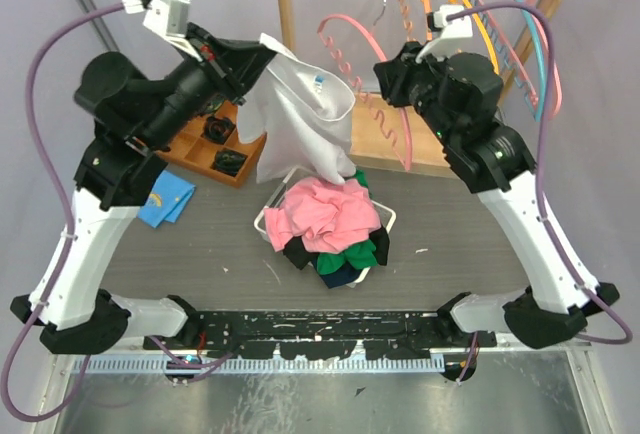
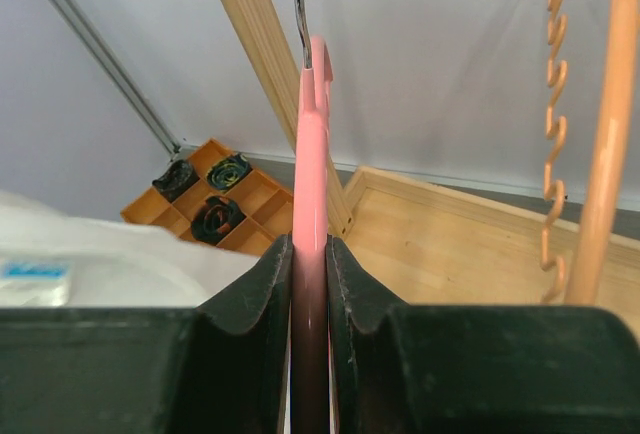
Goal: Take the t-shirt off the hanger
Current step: Place the hanger on the clothesline.
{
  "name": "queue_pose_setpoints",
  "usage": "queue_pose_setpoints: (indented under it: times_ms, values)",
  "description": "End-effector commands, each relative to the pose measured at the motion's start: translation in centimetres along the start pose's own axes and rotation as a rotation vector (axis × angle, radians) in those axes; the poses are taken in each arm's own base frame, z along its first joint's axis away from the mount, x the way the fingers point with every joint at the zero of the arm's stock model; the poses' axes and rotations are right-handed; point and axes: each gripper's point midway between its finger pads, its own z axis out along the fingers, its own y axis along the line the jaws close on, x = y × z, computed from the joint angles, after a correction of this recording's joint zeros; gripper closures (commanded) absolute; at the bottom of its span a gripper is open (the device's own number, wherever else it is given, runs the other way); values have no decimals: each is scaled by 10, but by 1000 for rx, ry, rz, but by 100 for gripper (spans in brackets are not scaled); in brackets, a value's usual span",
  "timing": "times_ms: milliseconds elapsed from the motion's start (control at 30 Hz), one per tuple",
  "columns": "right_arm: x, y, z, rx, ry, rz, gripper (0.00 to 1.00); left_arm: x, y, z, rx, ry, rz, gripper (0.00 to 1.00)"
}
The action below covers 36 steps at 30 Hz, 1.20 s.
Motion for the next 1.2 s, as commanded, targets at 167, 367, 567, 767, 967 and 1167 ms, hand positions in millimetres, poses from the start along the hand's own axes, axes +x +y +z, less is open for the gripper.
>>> queue_pose_setpoints:
  times_ms: [167,367,567,767,967,1167]
  values:
    - [-82,9,23,-17,-282,13,99,-73,-57,-47,200,-126,-42,100]
    - [-85,-4,52,22,-305,10,99,-88,-66,-53,230,-159,-70,100]
    - [-86,-16,77,46,-329,5,99,-101,-72,-52,256,-192,-90,100]
    - [-94,-23,92,50,-360,11,99,-110,-78,-37,295,-215,-138,100]
    - [-90,-31,105,48,-356,16,99,-111,-82,-31,321,-215,-166,100]
    - [-81,-39,118,57,-334,27,99,-113,-83,-28,329,-223,-190,100]
